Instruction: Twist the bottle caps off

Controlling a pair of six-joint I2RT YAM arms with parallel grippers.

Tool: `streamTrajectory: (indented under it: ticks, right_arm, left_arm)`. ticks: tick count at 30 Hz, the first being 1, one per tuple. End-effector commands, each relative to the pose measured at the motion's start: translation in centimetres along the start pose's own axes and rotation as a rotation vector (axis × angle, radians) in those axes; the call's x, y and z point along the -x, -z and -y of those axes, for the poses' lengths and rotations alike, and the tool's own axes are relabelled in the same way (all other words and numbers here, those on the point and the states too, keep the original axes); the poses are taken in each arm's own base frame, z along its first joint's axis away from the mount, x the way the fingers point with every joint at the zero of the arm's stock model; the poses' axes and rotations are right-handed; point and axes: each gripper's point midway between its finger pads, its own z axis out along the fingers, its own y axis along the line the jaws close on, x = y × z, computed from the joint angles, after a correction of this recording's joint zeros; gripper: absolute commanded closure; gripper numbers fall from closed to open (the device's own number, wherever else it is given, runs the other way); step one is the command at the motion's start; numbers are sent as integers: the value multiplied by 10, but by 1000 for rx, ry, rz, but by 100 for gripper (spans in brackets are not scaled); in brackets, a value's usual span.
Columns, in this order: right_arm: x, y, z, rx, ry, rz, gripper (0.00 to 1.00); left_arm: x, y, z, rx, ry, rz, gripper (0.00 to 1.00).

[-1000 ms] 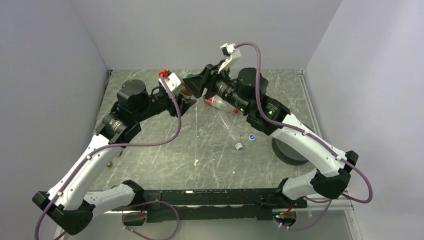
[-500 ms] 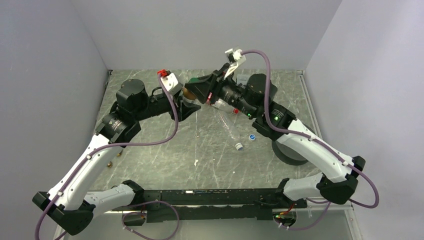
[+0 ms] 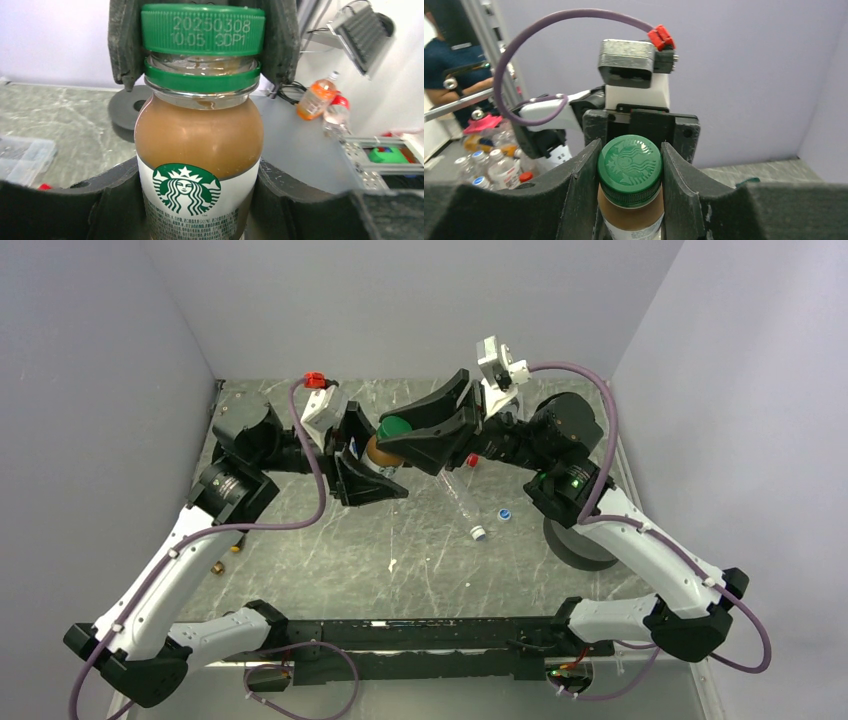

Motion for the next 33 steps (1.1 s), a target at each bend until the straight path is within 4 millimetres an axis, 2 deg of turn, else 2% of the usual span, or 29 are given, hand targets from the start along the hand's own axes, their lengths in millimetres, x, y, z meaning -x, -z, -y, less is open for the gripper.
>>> streamTrajectory:
  ticks: [1,4,6,7,8,9,11,14,17,22,25,30,33]
  right_arm:
    - [9,1,-43,236,39,-21,100]
    - [4,1,-44,253,40,-53,100]
    - [3,2,-42,237,44,-65,93]
    - [4,3,-38,212,47,-65,78]
    - [6,3,-31,166,53,-59,55]
    - [8,3,-23,110,54,-51,39]
    - [14,6,-5,-14,56,-19,20]
    - [25,13,26,-210,50,32,6]
    - [31,18,48,-350,25,56,1]
    - [17,20,88,-566,-64,-6,0]
    - [7,14,96,-588,-104,-24,1]
    - [2,5,100,-580,-131,-18,4]
    - [-2,0,102,-573,-146,-26,10]
  left_arm:
    - [29,2,29,-113,-39,41,100]
    - [28,4,32,-123,-50,36,100]
    - [26,5,31,-113,-56,33,100]
    - [25,5,29,-97,-66,35,100]
    - [23,5,25,-77,-76,33,100]
    - [19,5,20,-53,-95,28,100]
    - [13,7,2,35,-139,19,100]
    - [5,12,-28,186,-200,-1,100]
    - [1,20,-58,340,-262,-27,100]
    - [-5,38,-98,552,-311,-75,100]
    - [-10,42,-107,593,-324,-87,100]
    - [-14,43,-111,607,-315,-95,100]
    - [-17,44,-115,622,-314,-98,100]
